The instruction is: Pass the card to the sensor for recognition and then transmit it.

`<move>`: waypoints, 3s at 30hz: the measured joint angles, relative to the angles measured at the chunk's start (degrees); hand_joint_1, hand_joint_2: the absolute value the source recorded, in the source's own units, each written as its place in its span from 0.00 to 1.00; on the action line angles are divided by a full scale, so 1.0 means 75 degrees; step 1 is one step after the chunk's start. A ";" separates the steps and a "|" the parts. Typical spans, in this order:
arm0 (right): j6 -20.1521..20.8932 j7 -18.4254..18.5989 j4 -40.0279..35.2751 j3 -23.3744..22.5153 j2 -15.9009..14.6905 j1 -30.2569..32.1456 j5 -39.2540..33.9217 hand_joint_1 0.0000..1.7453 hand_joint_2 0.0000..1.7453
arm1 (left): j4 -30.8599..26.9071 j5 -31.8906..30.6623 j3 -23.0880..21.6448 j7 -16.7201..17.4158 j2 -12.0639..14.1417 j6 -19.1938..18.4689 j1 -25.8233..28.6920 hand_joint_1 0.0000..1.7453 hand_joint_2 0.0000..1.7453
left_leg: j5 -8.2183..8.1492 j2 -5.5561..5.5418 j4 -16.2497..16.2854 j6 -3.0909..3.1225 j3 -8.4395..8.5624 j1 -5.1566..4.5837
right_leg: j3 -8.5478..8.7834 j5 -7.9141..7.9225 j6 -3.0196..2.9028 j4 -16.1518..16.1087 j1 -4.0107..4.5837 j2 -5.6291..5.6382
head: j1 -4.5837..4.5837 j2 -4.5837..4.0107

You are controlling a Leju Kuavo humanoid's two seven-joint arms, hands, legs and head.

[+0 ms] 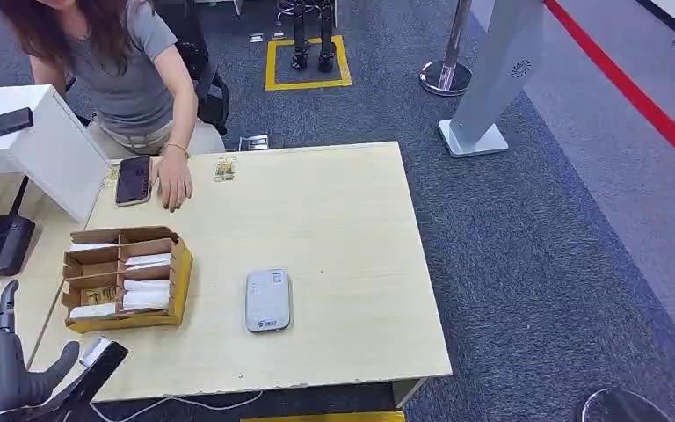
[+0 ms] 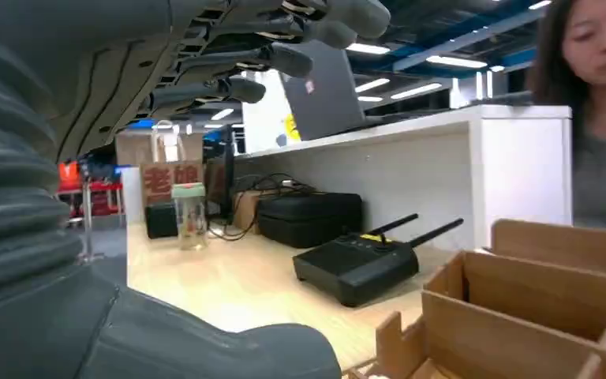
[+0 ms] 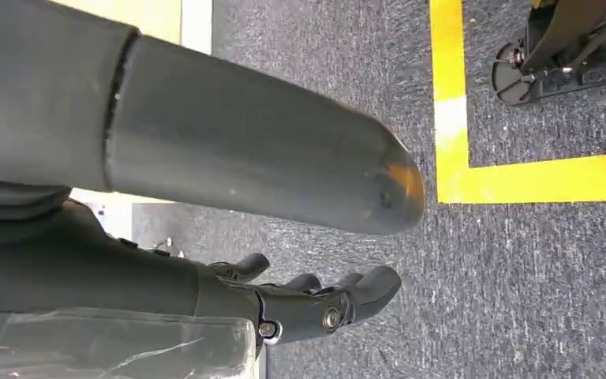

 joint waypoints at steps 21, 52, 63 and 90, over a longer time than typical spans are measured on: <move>0.0000 -0.0023 -0.0012 0.0015 -0.0023 0.0001 0.0000 0.00 0.00 | 0.0513 0.0061 -0.1021 0.0472 0.1105 -0.1020 -0.0468 0.00 1.00 | 0.0000 0.0000 0.0000 0.0000 -0.0001 0.0000 | 0.0000 0.0000 0.0000 0.0000 0.0000 0.0001 | 0.0000 0.0000; -0.0035 0.0029 -0.0012 0.0315 -0.0061 -0.0003 0.0411 0.00 0.00 | 0.1428 -0.0295 -0.2326 0.0149 0.1748 -0.1358 -0.1473 0.00 1.00 | 0.0002 0.0000 0.0000 -0.0002 0.0001 0.0000 | 0.0000 0.0001 0.0000 0.0000 0.0000 0.0001 | 0.0006 0.0000; -0.0044 0.0035 -0.0012 0.0364 -0.0070 -0.0001 0.0402 0.00 0.00 | 0.1606 -0.0260 -0.2880 0.0143 0.2075 -0.1510 -0.1696 0.00 1.00 | 0.0002 0.0001 0.0000 -0.0002 0.0000 0.0000 | -0.0001 0.0000 0.0000 0.0000 0.0000 0.0003 | 0.0000 0.0000; -0.0055 0.0032 -0.0012 0.0364 -0.0085 0.0001 0.0402 0.00 0.00 | 0.1752 -0.0228 -0.3305 0.0233 0.2087 -0.1580 -0.1856 1.00 1.00 | 0.0002 0.0001 0.0000 -0.0002 0.0000 0.0000 | -0.0001 0.0001 0.0000 0.0000 0.0000 0.0003 | 0.0003 0.0000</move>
